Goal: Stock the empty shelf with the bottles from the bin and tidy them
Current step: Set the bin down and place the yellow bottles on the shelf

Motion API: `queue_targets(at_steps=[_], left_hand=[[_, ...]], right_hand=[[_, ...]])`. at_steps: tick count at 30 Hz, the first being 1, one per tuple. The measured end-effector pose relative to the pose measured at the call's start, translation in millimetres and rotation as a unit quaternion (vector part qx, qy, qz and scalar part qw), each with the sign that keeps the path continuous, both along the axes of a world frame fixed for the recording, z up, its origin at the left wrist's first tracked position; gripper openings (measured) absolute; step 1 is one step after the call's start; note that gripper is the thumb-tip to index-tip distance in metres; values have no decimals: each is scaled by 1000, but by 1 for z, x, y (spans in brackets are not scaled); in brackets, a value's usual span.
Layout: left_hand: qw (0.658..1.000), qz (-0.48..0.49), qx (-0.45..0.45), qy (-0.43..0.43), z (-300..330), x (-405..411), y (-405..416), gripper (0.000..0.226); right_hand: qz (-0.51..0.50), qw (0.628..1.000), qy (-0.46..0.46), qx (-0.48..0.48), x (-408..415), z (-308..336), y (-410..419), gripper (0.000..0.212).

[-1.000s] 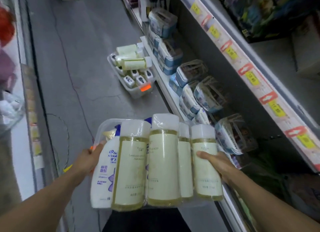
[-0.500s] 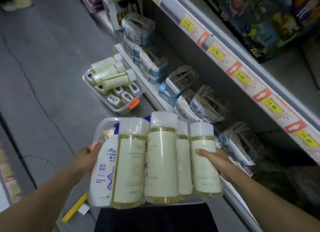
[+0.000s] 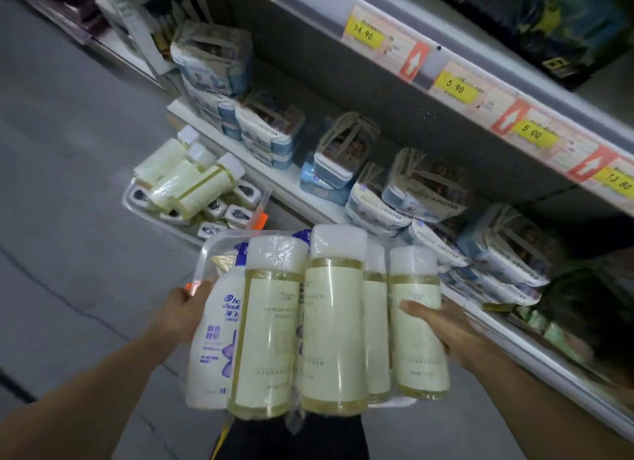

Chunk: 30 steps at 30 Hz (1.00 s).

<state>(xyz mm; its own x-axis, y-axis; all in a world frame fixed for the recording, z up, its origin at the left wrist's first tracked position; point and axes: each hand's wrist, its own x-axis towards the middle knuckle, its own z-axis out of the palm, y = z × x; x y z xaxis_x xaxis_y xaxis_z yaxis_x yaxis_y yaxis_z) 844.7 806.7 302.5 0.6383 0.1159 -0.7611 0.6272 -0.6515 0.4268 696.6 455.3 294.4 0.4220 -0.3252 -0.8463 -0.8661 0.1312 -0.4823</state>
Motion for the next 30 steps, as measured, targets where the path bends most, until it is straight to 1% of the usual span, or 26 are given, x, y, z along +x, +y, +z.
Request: queue_targets(at_steps=[3,7,10,19,22,24,30], left_hand=[[1000,-14,13,2,-12,14,-4,41],[999,-43,21,17,-30,28,-13,51],[999,-50,11,11,-41,38,-25,46],[996,-85,-15,13,-82,67,-54,35],[994,-107,-5,24,-108,80,-59,40],[993,-119,-1,28,-124,91,-62,44],[985,-170,5,27,-187,118,-76,57]], right_hand=[[-26,1000,7,9,2,-13,2,24],[-45,999,20,2,3,-32,-5,31],[-53,998,25,8,1,-45,-10,33],[-131,991,32,0,-7,-78,-10,23],[-154,988,29,1,-5,-92,-8,23],[-170,985,28,-1,-4,-106,-5,20],[-208,978,22,-10,2,-160,-2,15]])
